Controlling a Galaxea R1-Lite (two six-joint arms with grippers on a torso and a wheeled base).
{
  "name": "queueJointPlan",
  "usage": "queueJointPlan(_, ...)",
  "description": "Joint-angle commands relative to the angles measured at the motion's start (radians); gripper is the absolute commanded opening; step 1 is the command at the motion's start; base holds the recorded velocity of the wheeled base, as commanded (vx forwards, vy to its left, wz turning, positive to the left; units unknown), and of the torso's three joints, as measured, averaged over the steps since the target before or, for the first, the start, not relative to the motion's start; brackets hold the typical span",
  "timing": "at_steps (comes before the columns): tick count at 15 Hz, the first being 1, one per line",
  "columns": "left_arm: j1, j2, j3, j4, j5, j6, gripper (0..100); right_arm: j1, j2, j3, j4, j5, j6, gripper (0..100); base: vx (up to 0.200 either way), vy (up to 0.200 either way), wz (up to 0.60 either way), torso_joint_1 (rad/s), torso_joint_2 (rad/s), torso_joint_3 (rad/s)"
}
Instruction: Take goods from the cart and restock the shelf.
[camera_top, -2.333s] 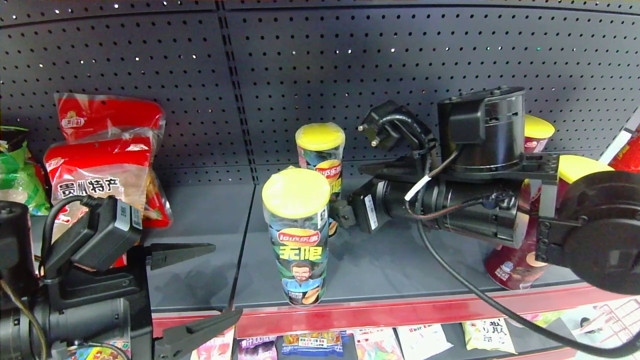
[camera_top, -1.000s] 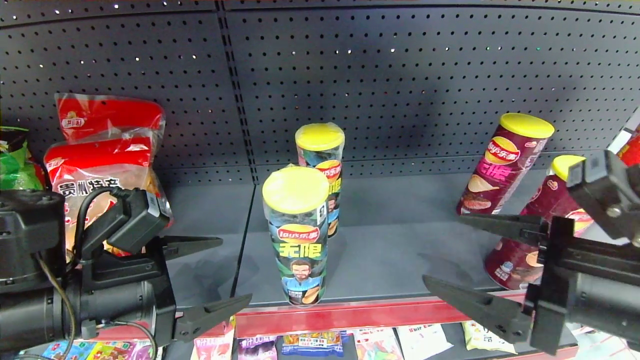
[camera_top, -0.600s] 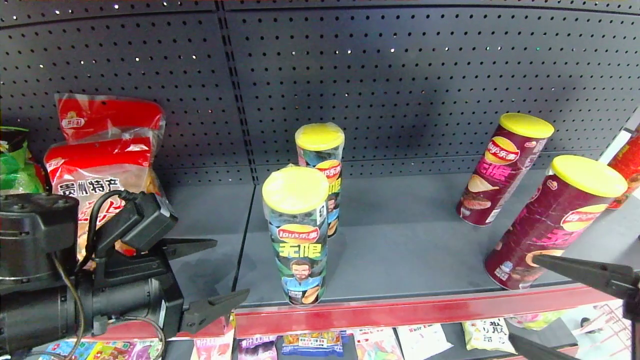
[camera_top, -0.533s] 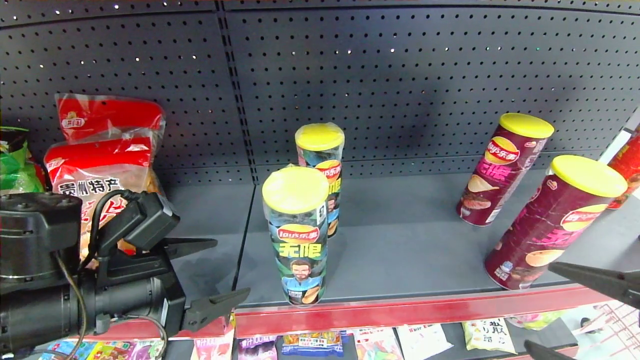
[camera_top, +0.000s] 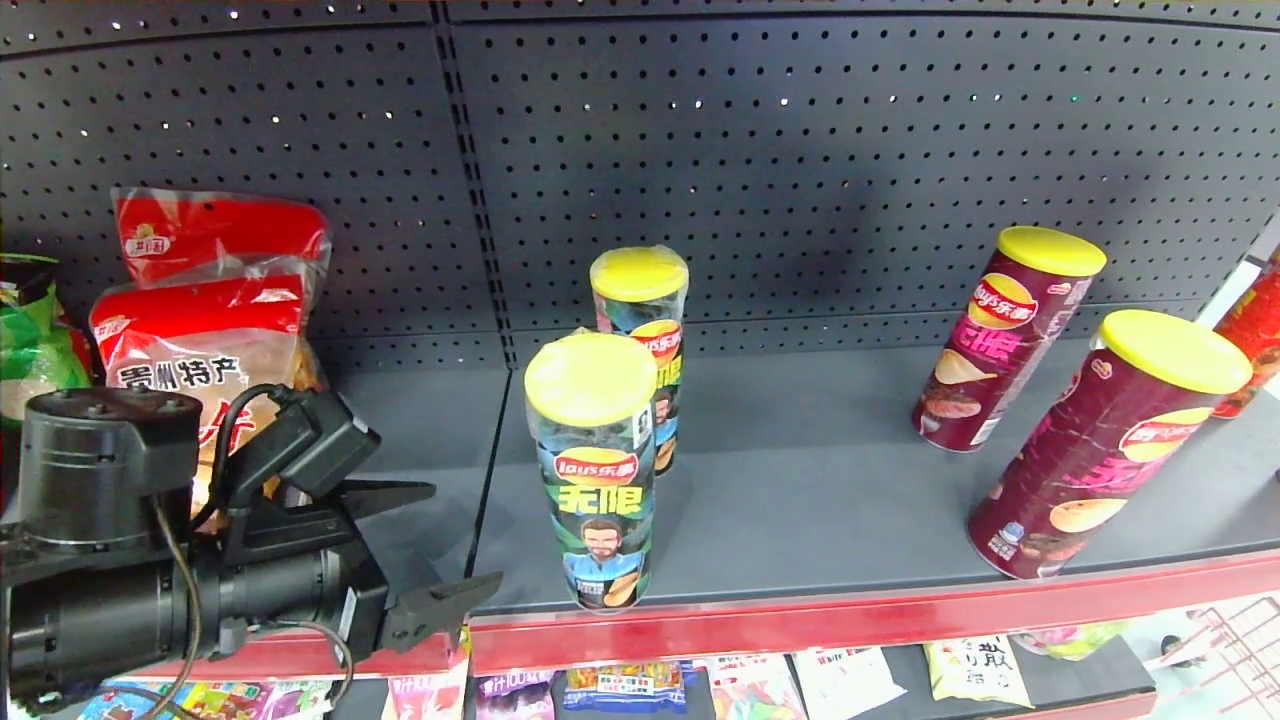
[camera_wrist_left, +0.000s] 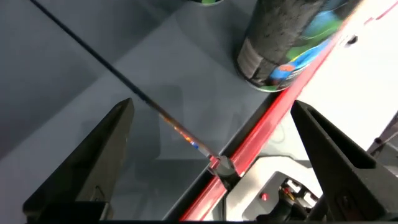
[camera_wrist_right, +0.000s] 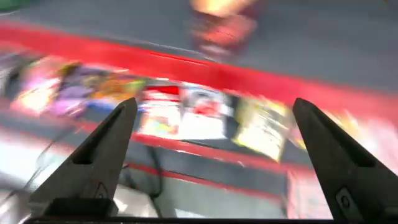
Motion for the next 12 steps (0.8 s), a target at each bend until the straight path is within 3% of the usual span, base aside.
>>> queueJointPlan(1, 0.000, 0.067, -0.029, -0.001, 0.025, 0.001, 100, -0.226, -0.178, 0.023, 0.057, 0.004, 0.002, 100, 0.000, 0.000, 0.00, 0.000, 0.00, 0.000)
queueJointPlan(5, -0.017, 0.150, -0.118, 0.001, 0.145, 0.001, 100, -0.260, -0.275, 0.113, 0.035, -0.011, 0.002, 100, 0.000, 0.000, 0.00, 0.000, 0.00, 0.000)
queueJointPlan(7, -0.038, 0.168, -0.133, 0.001, 0.168, 0.001, 100, -0.260, -0.275, 0.181, -0.012, -0.008, 0.002, 100, 0.000, 0.000, 0.00, 0.000, 0.00, 0.000)
queueJointPlan(9, -0.069, 0.179, -0.133, 0.004, 0.185, 0.001, 100, -0.260, -0.275, 0.282, -0.167, -0.002, -0.004, 100, 0.000, 0.000, 0.00, 0.000, 0.00, 0.000)
queueJointPlan(12, -0.083, 0.199, -0.136, 0.001, 0.195, 0.002, 100, -0.260, -0.275, 0.293, -0.190, 0.027, -0.004, 100, 0.000, 0.000, 0.00, 0.000, 0.00, 0.000)
